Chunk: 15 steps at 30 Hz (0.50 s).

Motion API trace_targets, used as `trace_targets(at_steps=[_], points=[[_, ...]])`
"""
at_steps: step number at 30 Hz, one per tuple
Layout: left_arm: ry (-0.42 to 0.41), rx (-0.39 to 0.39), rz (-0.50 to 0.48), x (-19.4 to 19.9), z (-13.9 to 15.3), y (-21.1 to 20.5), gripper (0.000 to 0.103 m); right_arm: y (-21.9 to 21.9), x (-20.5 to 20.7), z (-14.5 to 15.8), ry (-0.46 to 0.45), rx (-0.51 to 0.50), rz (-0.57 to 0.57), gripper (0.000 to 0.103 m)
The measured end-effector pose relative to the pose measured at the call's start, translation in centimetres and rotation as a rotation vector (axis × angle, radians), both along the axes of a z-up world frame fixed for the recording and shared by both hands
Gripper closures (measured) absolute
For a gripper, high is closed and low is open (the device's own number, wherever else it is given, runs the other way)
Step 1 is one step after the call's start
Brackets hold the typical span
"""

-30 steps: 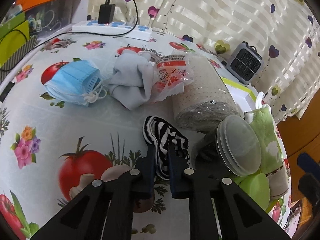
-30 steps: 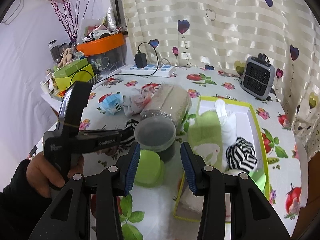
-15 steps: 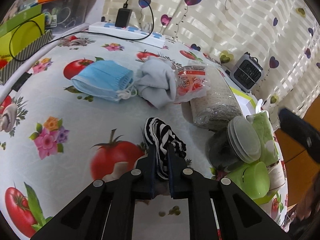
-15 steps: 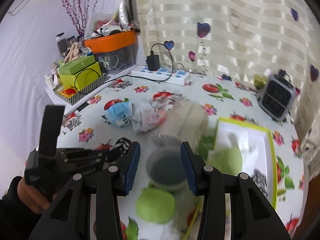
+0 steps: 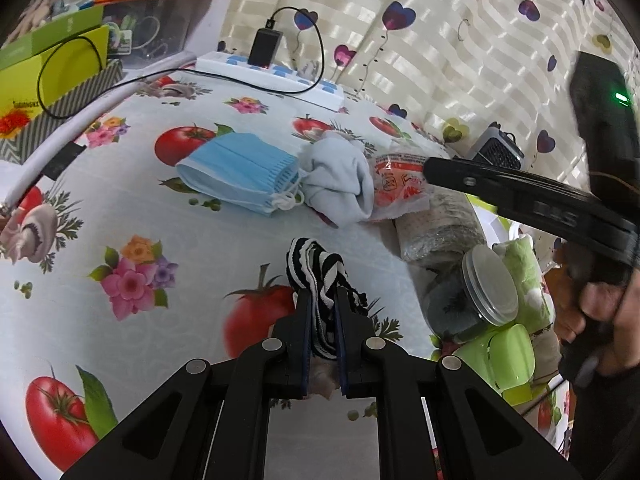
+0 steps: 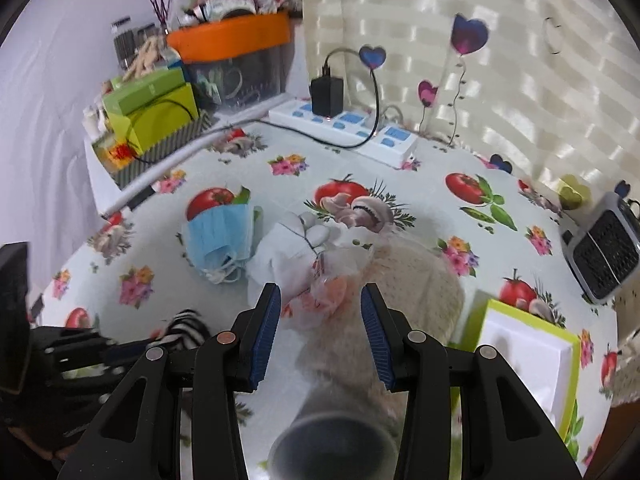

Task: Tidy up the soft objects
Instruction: 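Grasp the clear red-printed plastic bag with the right gripper while the left gripper lifts the striped sock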

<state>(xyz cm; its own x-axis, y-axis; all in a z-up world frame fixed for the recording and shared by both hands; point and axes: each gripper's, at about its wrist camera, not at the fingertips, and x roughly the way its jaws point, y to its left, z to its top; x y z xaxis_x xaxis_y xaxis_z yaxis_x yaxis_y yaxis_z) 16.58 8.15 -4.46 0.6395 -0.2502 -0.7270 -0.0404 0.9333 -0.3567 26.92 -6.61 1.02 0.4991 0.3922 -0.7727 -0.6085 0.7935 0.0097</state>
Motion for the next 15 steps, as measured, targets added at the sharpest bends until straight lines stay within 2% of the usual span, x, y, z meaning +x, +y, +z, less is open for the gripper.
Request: trace_targets(at_steps=[3,5,7,15], points=[[0.002,-0.001,-0.002,0.0,-0.1,0.3,0.093,0.8,1.0,-1.0,0.032,-0.018,0.02,0.061],[0.001,-0.002,-0.001,0.0,0.0,0.3,0.093,1.3,1.5,-1.7,0.044,-0.04,0.023,0.079],[0.001,-0.003,-0.001,-0.1,0.0,0.4,0.093,1.5,1.9,-2.0,0.044,-0.056,0.016,0.086],[-0.003,-0.005,0.001,-0.5,0.1,0.6,0.093,0.3,0.8,-0.7,0.013,-0.012,0.006,0.09]])
